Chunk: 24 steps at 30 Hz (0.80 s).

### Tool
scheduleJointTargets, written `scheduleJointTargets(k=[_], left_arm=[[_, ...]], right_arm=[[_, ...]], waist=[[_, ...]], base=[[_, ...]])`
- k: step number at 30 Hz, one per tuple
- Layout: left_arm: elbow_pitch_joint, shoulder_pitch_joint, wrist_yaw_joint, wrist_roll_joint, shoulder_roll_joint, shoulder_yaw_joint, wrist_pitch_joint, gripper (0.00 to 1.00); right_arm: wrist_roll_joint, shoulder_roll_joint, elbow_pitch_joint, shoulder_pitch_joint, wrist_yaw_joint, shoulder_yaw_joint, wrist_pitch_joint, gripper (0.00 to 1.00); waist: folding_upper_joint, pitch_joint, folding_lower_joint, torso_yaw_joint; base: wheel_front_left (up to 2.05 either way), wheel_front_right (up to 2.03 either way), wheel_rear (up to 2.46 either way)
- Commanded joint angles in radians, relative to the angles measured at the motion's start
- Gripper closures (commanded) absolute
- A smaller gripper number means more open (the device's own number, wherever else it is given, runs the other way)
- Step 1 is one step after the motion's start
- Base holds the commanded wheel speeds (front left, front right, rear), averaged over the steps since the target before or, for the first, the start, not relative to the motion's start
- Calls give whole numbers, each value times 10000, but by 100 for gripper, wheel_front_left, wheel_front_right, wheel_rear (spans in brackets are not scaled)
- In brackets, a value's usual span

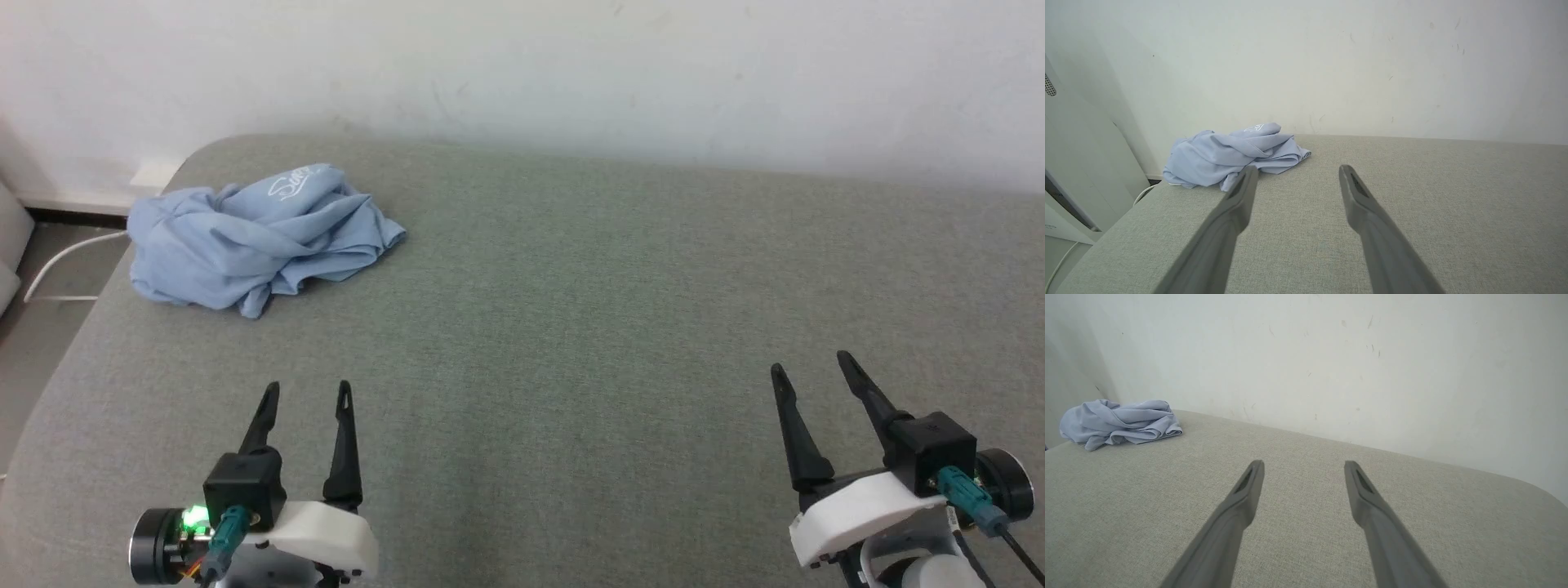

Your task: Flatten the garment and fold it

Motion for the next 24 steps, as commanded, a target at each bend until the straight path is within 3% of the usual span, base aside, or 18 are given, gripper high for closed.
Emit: scheduleJointTargets(k=[1, 24], left_arm=[[-36, 166, 131, -89, -17, -17, -91, 0], [-92, 468, 227, -78, -17, -64, -572, 0]], right_arm=[[27, 18, 44, 34, -9, 31, -86, 0], [205, 27, 338, 95, -13, 251, -566, 0]], waist=[[-2, 1, 0, 181], [-2, -151, 0, 1740]], base=[[0, 0, 0], [0, 0, 0]])
